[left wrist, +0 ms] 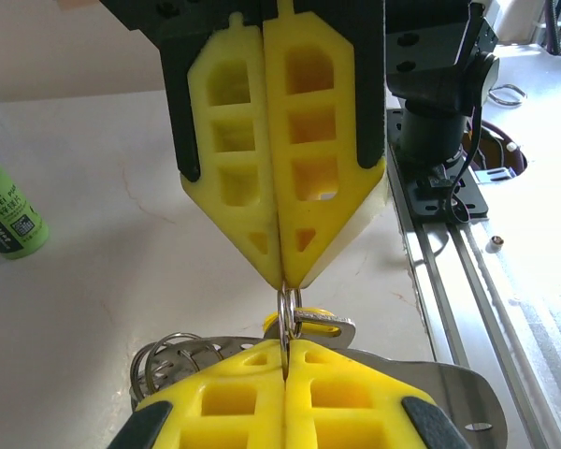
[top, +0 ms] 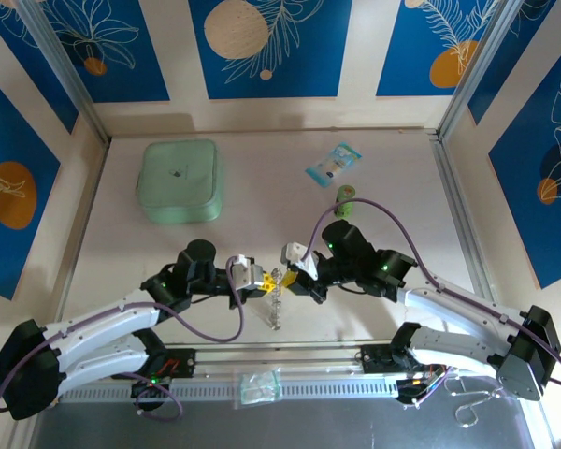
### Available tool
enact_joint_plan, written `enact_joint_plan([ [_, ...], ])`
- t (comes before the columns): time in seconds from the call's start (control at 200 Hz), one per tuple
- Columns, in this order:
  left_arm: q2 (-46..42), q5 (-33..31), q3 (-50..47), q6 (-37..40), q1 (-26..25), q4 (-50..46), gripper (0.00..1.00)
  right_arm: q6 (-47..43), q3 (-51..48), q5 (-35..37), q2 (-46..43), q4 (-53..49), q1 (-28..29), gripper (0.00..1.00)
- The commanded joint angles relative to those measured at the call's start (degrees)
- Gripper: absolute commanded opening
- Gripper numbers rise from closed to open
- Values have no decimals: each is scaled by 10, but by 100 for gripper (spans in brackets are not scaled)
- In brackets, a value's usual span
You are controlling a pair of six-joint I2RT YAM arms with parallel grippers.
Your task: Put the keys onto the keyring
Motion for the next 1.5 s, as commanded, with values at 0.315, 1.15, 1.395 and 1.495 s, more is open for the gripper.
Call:
enact_joint_plan([
  [0.315, -20, 51, -19, 14, -3, 61, 0, -13, -5, -12, 12, -17, 5, 0],
  [1.15, -15, 54, -19, 13, -4, 67, 0, -2, -38, -53, -2, 93, 10, 21],
  [1.395, -21, 40, -20, 12, -4, 66, 0, -22, -27, -44, 5, 83, 10, 0],
  [1.495, -21, 7, -6, 28, -4, 40, 7, -53, -8, -35, 5, 56, 1, 0],
])
